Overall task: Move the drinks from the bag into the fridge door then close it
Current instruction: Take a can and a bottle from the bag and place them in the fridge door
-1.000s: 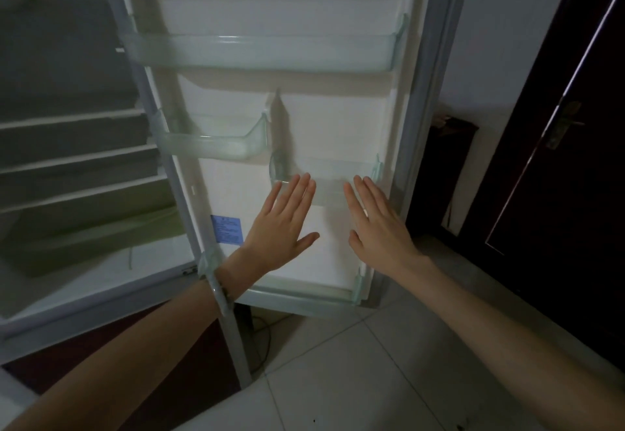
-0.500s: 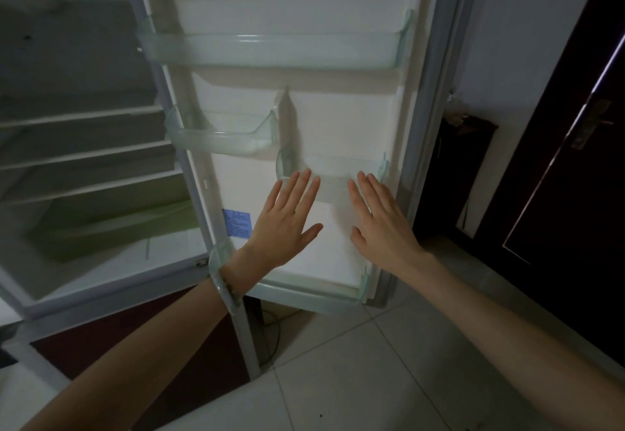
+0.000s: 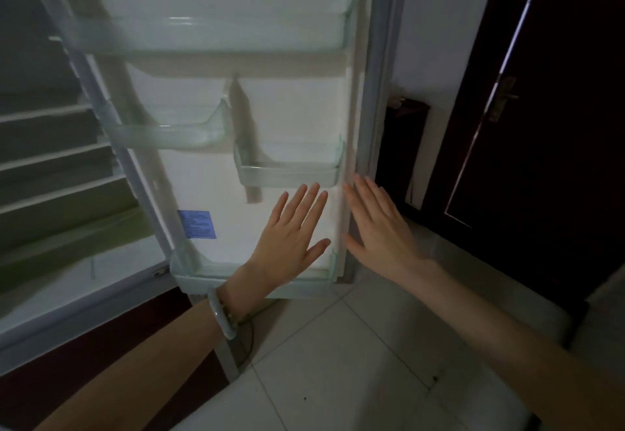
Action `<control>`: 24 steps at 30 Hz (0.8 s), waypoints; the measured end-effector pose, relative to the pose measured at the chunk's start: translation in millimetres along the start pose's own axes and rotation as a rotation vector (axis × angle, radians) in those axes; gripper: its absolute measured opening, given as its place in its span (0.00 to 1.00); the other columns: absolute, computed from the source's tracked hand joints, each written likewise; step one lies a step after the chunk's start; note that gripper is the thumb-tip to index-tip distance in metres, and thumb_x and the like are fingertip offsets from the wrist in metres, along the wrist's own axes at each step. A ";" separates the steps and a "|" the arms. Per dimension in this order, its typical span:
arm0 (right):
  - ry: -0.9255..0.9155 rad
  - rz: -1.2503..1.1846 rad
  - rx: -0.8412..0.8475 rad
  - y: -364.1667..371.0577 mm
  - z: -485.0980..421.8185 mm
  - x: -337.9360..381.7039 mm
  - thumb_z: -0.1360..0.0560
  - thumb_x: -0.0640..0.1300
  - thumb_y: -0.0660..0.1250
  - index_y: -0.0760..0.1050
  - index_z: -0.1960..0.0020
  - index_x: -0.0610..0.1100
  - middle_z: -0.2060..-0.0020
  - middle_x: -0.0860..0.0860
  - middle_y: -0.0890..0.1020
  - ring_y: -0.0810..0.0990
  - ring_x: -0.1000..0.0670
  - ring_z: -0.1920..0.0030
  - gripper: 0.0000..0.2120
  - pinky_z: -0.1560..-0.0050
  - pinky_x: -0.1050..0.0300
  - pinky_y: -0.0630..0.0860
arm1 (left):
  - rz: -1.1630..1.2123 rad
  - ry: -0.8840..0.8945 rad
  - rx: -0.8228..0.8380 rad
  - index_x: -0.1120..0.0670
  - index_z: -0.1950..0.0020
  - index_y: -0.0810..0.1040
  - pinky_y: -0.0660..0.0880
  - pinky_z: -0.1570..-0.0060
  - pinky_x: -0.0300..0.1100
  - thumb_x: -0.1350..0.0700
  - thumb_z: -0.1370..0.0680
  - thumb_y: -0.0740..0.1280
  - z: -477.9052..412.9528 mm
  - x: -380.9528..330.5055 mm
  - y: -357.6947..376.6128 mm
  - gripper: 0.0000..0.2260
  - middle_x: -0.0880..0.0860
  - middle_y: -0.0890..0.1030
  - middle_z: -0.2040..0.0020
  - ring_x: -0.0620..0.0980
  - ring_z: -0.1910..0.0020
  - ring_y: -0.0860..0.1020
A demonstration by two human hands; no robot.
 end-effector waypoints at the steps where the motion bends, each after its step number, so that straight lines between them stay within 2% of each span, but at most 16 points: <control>1: 0.013 0.001 0.017 -1.1 7.6 -5.0 0.28 0.50 0.68 0.54 0.26 0.38 0.27 0.39 0.58 0.54 0.40 0.26 0.38 0.28 0.45 0.50 | 0.019 0.023 0.008 0.59 0.25 0.54 0.54 0.29 0.56 0.42 0.21 0.54 -1.9 -8.5 3.9 0.31 0.58 0.56 0.25 0.56 0.25 0.52; 6: 0.119 -0.008 0.061 -9.1 38.5 -46.3 0.28 0.52 0.68 0.52 0.26 0.40 0.26 0.40 0.56 0.52 0.41 0.26 0.39 0.29 0.48 0.47 | 0.092 0.132 0.034 0.58 0.25 0.54 0.55 0.30 0.54 0.42 0.24 0.58 -23.7 -50.4 24.2 0.33 0.58 0.57 0.25 0.56 0.26 0.54; 10: 0.187 -0.016 0.092 -7.6 58.3 -93.4 0.26 0.54 0.64 0.45 0.25 0.43 0.24 0.43 0.49 0.46 0.45 0.25 0.39 0.28 0.52 0.40 | 0.140 0.166 0.040 0.58 0.26 0.57 0.57 0.31 0.53 0.41 0.24 0.58 -55.6 -84.6 45.9 0.32 0.58 0.59 0.26 0.56 0.27 0.58; 14: 0.217 -0.036 0.103 -0.6 68.1 -148.9 0.26 0.52 0.65 0.47 0.25 0.43 0.25 0.43 0.51 0.47 0.45 0.25 0.39 0.28 0.52 0.41 | 0.154 0.179 0.054 0.57 0.25 0.55 0.55 0.29 0.53 0.40 0.24 0.58 -98.4 -119.8 75.4 0.33 0.57 0.58 0.25 0.54 0.26 0.56; 19: 0.189 -0.048 0.142 8.1 63.4 -233.8 0.25 0.54 0.63 0.43 0.24 0.45 0.24 0.46 0.47 0.43 0.48 0.25 0.39 0.28 0.54 0.39 | 0.106 0.090 0.083 0.57 0.25 0.54 0.52 0.29 0.51 0.39 0.25 0.59 -164.1 -154.6 110.5 0.35 0.57 0.58 0.25 0.54 0.26 0.56; 24: 0.150 -0.062 0.189 18.2 42.4 -307.9 0.25 0.54 0.64 0.42 0.24 0.46 0.24 0.45 0.47 0.43 0.47 0.25 0.41 0.25 0.47 0.47 | 0.087 -0.058 0.059 0.58 0.25 0.54 0.52 0.28 0.51 0.40 0.27 0.63 -220.0 -172.2 134.7 0.37 0.58 0.60 0.26 0.55 0.27 0.57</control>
Point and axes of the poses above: each hand's wrist, its own z-axis away from the middle knuckle, its own y-axis out of the palm, x = y × z, the point moved 1 cm from there along -z, towards the middle knuckle
